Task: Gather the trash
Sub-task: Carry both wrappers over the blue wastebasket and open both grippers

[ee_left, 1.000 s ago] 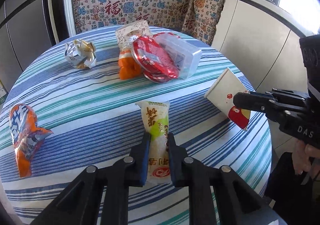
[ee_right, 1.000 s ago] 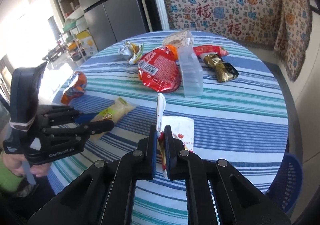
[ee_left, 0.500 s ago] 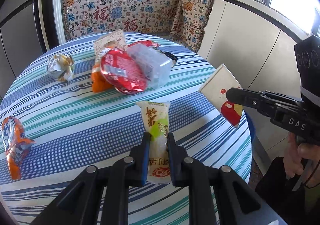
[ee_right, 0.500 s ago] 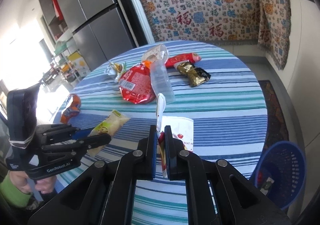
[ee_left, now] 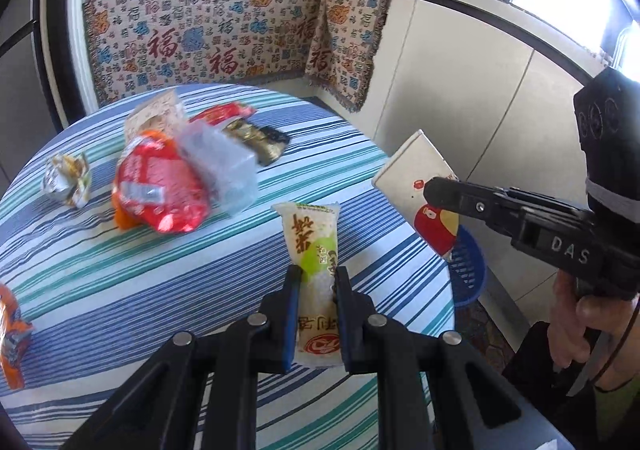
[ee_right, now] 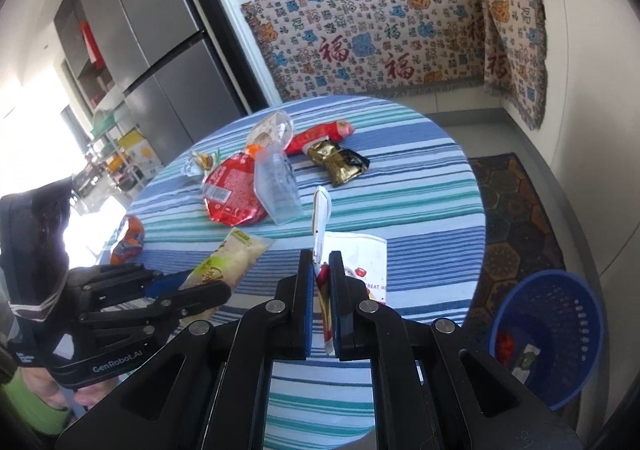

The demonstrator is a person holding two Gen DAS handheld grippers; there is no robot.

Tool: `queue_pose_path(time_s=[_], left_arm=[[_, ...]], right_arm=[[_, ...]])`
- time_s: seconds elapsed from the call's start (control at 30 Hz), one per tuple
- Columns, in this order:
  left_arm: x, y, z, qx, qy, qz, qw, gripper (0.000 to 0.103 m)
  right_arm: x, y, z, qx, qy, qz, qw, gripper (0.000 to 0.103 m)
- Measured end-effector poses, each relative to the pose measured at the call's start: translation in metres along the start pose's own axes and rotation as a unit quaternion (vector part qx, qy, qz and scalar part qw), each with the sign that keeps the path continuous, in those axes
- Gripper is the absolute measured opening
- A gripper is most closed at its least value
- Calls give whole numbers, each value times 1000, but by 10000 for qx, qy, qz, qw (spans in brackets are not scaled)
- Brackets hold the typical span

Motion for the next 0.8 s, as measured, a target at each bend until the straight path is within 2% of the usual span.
queue_pose_path(time_s=[0.2,0.47,0.67,0.8], left_arm=[[-28,-53,7,391,-62,311,9987,17],[-66,-153,38,1049,58,701,9920,17],[-66,-217,81,1299,251,940,9867,17],[-58,-241,116,1295,456,1035,9851,17]], right_arm=[[-16,-55,-43,488,-249,367,9978,6],[-23,-165,-98,1402,-181,1006,9848,6],[-5,-234,-120,1920,-121,1260,9732,6],[24,-261,-124,1801,-151,1722,9683,6]])
Point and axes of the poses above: each gripper's, at about its wrist camera, not at the fingertips, and z roughly the way its jaws point, y to its left, x to its underside, the point moved 9 cm from there along z, roughly the way its jaws point, and after that the axes turned 10 degrees about -x, right-handed, at the moved point
